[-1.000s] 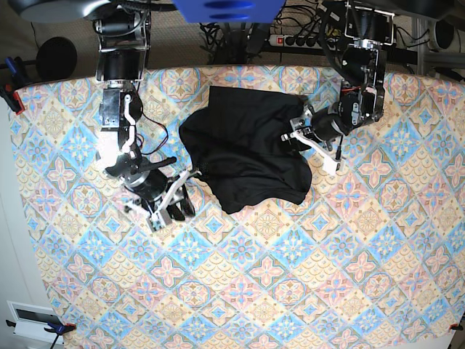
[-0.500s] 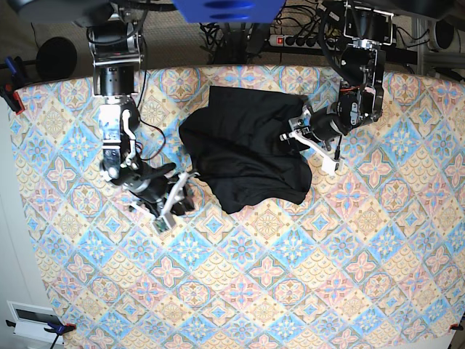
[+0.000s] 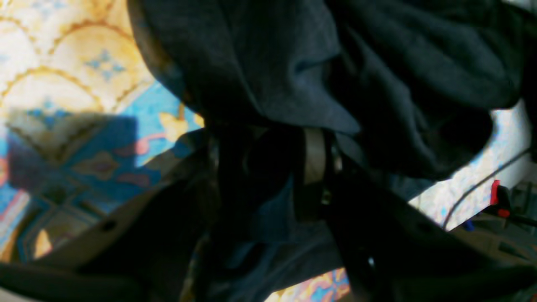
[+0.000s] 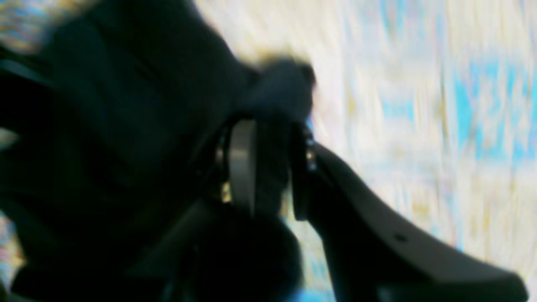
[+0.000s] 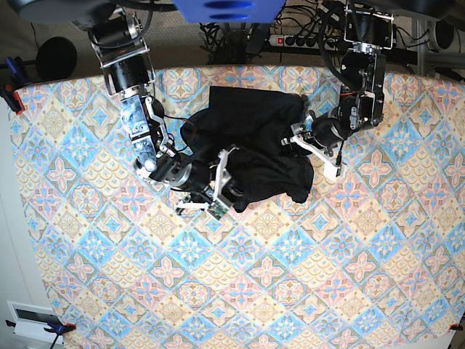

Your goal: Layout the t-shirt on the table in an organized manner, then fold the t-shirt properly

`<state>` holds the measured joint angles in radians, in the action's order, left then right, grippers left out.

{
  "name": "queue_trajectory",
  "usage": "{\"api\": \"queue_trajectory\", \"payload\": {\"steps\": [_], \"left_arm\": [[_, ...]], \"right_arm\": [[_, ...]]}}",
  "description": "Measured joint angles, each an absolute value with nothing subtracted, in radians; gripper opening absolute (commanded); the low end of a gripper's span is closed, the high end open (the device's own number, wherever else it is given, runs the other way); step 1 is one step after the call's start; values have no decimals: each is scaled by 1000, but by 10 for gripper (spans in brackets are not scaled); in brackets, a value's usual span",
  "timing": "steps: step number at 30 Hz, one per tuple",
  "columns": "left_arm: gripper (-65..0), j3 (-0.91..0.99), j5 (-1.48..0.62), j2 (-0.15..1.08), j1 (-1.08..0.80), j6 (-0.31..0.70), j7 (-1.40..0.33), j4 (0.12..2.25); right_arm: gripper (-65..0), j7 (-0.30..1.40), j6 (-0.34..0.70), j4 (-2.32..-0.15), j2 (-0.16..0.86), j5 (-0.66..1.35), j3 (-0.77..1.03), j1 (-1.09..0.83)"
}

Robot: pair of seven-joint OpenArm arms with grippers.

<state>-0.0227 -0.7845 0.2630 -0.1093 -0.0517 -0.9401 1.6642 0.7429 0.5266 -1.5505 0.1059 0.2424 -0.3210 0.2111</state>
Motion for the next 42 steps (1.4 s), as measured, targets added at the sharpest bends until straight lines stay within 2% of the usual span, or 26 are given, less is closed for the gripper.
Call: {"api": "queue_trajectory", "payload": {"steps": [5,8,13,20,26,42], "left_arm": [[-437,-24,-781,263,-109,-52,-939,1664],[-437,-26,-788,263,-105,-45,-936,1628],[-437,-26,-791,263,-85,-50,-935,1601],[-437,-26,-792,263,-85,-49,-936,1601],[-437,-26,-792,263,-89,-49,-936,1601],[-437,-26,-793,263,-89,-49,-936,1601]], "right_arm": [[-515,793,522,-1657,185,228,-324,127],[-515,797,524,-1706,199,228,-324,88],[-515,798,648,-1761,199,240,-327,31],[-509,805,633,-1761,202,235,-318,39],[-443,805,625,-1761,199,237,-294,31],[-428,817,622,-1712,200,352,-189,59]]}}
